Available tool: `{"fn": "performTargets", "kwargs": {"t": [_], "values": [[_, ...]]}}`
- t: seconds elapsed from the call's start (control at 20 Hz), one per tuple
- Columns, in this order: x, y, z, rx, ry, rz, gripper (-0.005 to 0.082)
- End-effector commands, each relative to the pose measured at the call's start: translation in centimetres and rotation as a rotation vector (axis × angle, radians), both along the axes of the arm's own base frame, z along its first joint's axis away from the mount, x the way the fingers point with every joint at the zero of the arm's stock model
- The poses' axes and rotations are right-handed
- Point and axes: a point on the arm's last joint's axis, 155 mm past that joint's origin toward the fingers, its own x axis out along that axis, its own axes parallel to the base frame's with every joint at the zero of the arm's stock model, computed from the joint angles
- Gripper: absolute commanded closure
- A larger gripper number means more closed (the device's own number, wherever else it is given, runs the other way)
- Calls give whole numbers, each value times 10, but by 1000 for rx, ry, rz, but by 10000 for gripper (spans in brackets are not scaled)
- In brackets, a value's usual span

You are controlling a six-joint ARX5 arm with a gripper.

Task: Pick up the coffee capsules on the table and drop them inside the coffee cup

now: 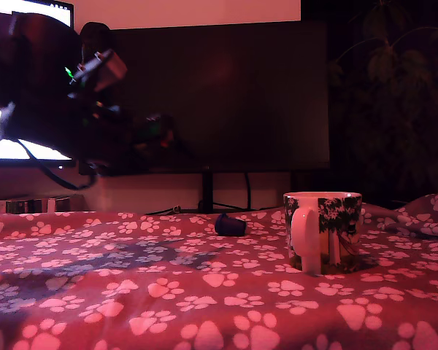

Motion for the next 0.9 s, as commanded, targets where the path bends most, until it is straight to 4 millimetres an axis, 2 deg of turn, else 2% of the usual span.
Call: {"fn": "performTargets", "kwargs": {"t": [0.0, 0.15, 0.4, 0.85], "values": [[-2, -4, -11, -11, 18, 1, 55], [-2, -8, -18, -5, 18, 16, 55], [0, -14, -16, -12, -3, 25, 55], [20, -29, -22, -18, 6, 41, 55]]}}
